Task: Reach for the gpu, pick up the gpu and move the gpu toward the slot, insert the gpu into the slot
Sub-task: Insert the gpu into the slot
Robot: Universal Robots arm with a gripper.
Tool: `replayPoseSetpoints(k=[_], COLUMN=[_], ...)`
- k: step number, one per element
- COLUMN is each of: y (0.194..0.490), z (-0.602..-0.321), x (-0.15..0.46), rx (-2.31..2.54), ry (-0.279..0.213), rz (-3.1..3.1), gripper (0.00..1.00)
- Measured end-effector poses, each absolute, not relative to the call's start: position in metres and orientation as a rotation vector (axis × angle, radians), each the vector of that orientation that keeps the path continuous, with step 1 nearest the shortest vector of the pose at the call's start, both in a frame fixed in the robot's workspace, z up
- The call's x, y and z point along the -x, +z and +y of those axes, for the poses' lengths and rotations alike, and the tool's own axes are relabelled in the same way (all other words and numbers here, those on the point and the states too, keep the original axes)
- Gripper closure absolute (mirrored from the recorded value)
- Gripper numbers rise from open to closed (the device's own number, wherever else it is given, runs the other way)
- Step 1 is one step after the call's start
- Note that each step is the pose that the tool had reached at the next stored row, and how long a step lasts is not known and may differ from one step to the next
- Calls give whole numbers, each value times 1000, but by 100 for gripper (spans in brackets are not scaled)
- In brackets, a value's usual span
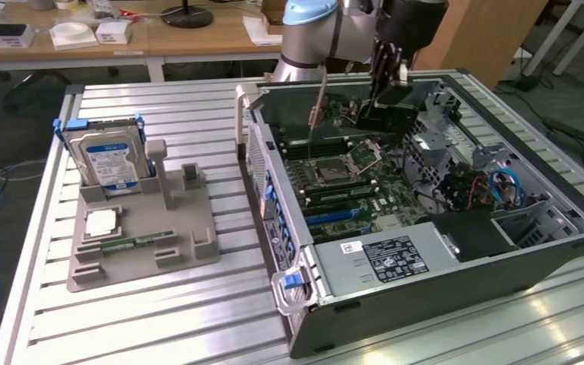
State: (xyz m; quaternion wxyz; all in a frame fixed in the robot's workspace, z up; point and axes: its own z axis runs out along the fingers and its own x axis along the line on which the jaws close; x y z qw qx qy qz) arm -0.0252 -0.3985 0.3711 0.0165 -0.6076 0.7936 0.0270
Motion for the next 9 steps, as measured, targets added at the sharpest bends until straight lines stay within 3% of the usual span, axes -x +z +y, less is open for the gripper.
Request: replayPoseSetpoints(k=[9], y=[367], z=[-401], x=[25], rx=[1988], ry=[66], rz=[2371], gripper=[74])
